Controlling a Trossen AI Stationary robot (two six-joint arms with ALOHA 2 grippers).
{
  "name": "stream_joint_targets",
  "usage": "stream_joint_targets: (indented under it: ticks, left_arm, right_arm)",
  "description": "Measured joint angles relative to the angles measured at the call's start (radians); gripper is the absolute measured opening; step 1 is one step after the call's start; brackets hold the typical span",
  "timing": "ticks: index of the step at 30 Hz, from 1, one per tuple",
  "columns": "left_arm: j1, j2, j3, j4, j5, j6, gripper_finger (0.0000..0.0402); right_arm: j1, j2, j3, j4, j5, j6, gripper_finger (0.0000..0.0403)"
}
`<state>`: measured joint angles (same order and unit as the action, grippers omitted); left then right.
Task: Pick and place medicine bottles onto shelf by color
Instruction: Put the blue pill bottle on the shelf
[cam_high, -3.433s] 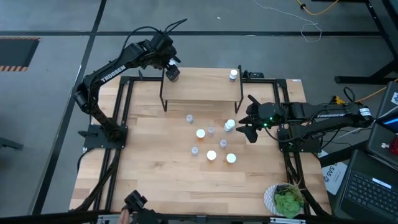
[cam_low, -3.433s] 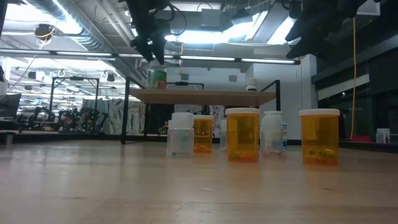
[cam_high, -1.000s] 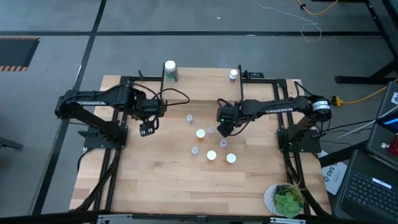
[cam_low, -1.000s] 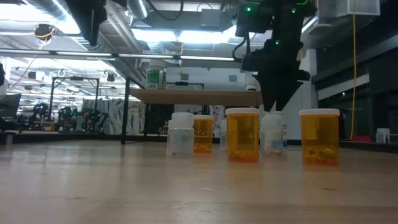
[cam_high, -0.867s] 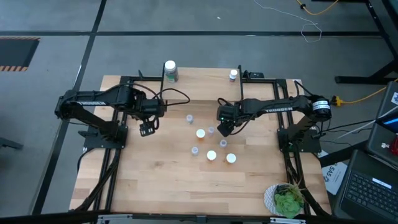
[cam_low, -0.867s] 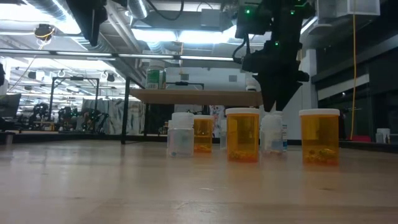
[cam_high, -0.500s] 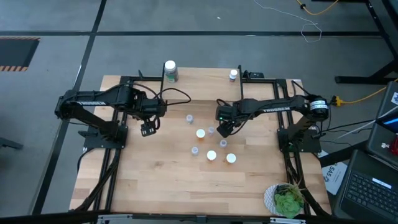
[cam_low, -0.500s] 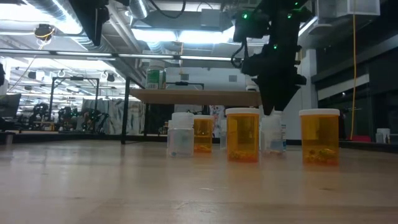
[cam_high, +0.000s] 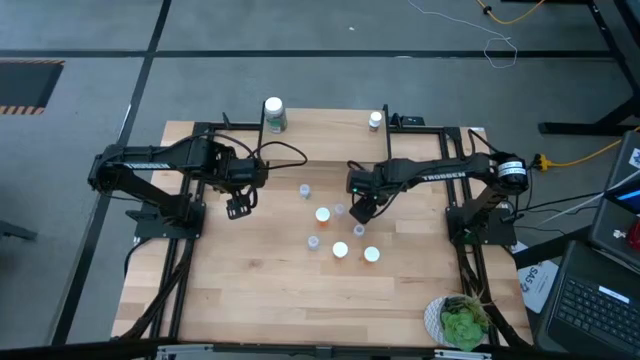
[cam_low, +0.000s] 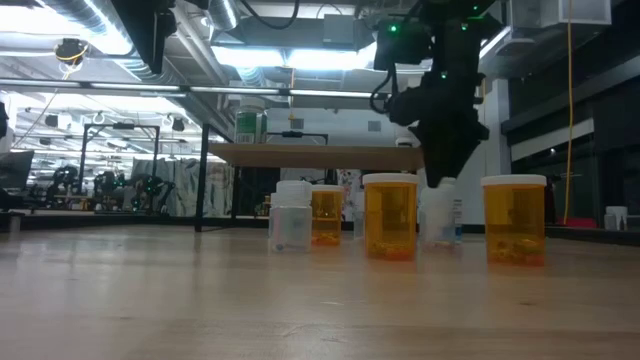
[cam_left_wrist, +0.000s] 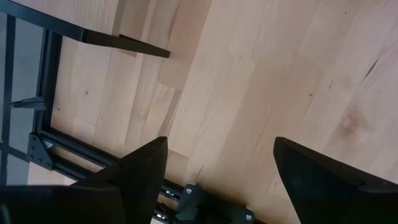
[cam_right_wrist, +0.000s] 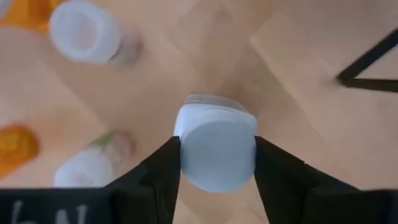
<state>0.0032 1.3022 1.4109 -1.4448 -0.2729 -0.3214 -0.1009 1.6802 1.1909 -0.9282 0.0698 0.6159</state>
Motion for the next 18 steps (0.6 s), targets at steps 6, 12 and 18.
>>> stream_joint_targets:
  ticks: [6, 12, 18]
  left_arm:
    - [0.000, 0.000, 0.000, 0.000, 0.000, 0.000, 0.0289]
    - [0.000, 0.000, 0.000, 0.000, 0.000, 0.000, 0.0289]
    - [0.000, 0.000, 0.000, 0.012, -0.005, 0.044, 0.0289]
  right_arm:
    - [0.002, -0.005, 0.130, -0.126, -0.022, -0.086, 0.0173]
    - [0.002, -0.007, 0.398, -0.286, -0.028, -0.238, 0.0173]
    - [-0.028, -0.008, 0.659, -0.393, 0.032, -0.359, 0.0173]
